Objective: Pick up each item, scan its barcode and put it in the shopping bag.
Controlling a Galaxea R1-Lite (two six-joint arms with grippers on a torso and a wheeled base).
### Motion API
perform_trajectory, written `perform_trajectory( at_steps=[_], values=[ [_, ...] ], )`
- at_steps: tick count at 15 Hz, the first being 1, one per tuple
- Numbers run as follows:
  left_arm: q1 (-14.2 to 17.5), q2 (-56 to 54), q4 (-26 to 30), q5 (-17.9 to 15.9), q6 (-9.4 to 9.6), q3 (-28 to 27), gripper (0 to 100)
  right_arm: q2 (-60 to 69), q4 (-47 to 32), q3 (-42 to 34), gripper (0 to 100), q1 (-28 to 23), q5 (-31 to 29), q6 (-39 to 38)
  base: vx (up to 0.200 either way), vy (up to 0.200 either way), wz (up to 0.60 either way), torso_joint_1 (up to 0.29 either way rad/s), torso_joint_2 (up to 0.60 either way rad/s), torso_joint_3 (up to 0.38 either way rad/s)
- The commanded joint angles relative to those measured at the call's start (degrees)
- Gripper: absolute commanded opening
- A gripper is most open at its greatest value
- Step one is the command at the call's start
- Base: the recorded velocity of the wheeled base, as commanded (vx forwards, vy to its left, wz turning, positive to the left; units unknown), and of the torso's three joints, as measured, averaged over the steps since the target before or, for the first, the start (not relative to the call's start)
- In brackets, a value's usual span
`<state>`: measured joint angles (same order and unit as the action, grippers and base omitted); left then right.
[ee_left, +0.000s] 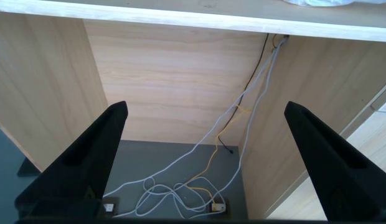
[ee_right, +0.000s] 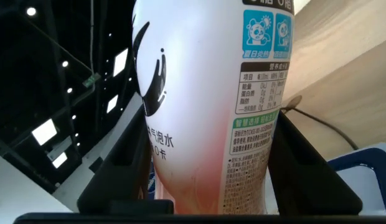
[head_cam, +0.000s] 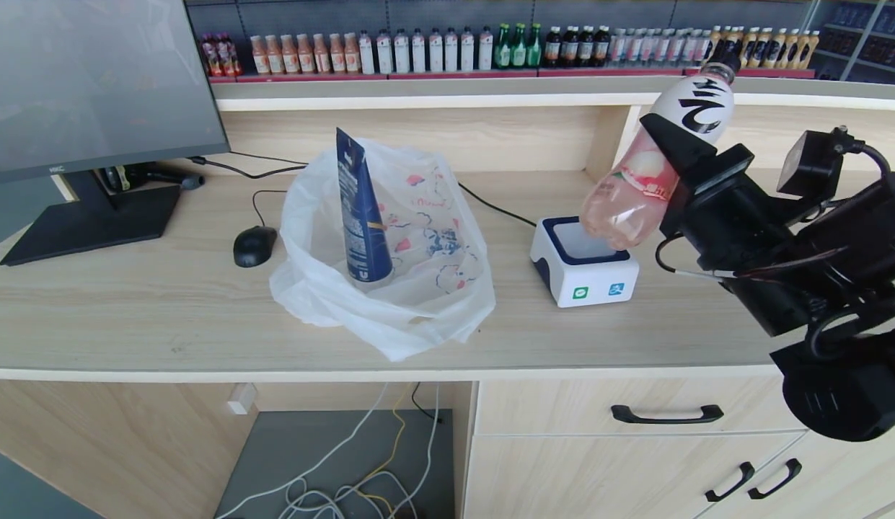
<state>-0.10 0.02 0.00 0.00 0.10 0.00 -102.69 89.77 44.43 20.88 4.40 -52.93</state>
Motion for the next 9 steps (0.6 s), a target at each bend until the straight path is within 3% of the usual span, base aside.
perform_trajectory(
  at_steps=[1,3,4,5,9],
  values=[
    [0.0,0.0,0.0,0.0,-0.01,0.0,100,4.1,0.0,-0.1,0,4.4,0.2,4.3,0.0,0.0,0.0,0.0,0.0,0.0],
    [0.0,0.0,0.0,0.0,-0.01,0.0,100,5.0,-0.1,-0.8,0,9.0,1.0,10.1,0.0,0.0,0.0,0.0,0.0,0.0],
    [0.0,0.0,0.0,0.0,-0.01,0.0,100,5.0,-0.1,-0.8,0,9.0,1.0,10.1,0.0,0.0,0.0,0.0,0.0,0.0],
    [0.0,0.0,0.0,0.0,-0.01,0.0,100,3.8,-0.1,-2.1,0,9.3,1.0,17.5,0.0,0.0,0.0,0.0,0.0,0.0],
    [0.0,0.0,0.0,0.0,-0.01,0.0,100,3.7,0.0,-2.5,0,9.6,3.9,32.8,0.0,0.0,0.0,0.0,0.0,0.0]
  ],
)
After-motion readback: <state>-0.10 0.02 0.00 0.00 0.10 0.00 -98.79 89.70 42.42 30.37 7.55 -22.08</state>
